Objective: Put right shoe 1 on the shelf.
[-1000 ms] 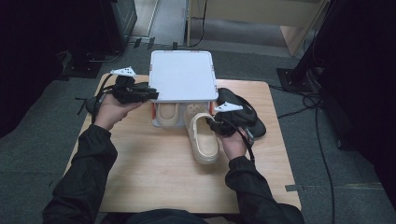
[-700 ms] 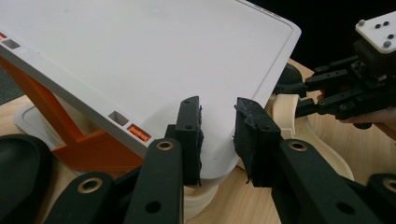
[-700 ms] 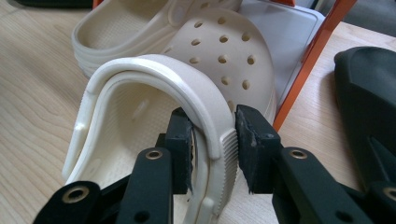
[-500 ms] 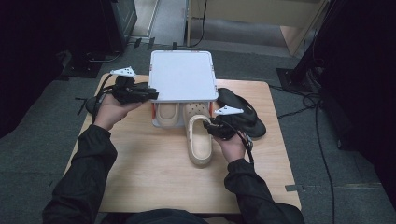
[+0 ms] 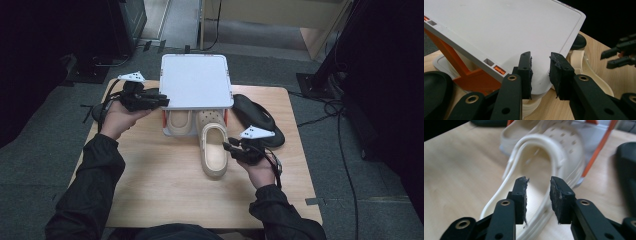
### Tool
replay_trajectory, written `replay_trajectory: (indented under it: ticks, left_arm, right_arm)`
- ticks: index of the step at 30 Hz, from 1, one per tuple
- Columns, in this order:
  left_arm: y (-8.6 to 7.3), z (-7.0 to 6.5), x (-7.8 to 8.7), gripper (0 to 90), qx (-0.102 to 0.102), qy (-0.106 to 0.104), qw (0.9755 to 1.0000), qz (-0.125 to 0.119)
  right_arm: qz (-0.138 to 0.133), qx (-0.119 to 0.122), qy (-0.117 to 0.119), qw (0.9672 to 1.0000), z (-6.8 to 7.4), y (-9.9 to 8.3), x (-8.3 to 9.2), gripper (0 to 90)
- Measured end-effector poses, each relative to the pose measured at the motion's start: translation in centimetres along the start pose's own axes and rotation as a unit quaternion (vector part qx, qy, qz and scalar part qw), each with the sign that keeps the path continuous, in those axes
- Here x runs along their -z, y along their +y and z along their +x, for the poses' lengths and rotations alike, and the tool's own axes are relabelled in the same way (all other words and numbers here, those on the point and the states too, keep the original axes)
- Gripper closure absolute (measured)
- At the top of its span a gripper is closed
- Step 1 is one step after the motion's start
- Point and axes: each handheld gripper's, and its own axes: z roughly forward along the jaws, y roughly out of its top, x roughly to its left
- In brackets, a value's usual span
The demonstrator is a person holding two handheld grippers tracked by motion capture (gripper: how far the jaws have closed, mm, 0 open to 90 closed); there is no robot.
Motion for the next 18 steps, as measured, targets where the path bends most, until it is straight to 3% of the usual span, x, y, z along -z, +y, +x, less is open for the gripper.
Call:
replay_trajectory:
  ticks: [4,7,13,18]
  left_arm:
    - [0.0,-0.1,0.1,71.7,-0.002,0.002,1.0000,0.002]
    - [0.0,-0.1,0.1,71.7,-0.003,0.004,1.0000,0.003]
    - [0.0,-0.1,0.1,71.9,-0.003,0.005,1.0000,0.002]
    - [0.0,-0.1,0.1,72.1,-0.001,0.003,1.0000,0.001]
  right_arm:
    - [0.008,0.018,0.008,0.9998,1.4,-1.7,0.5,72.9]
    - [0.014,0.008,0.025,0.9995,2.4,-2.8,0.7,75.8]
    - [0.018,0.044,0.027,0.9985,4.1,-3.9,0.7,80.2]
    - [0.045,0.027,0.046,0.9976,4.7,-5.0,0.2,82.8]
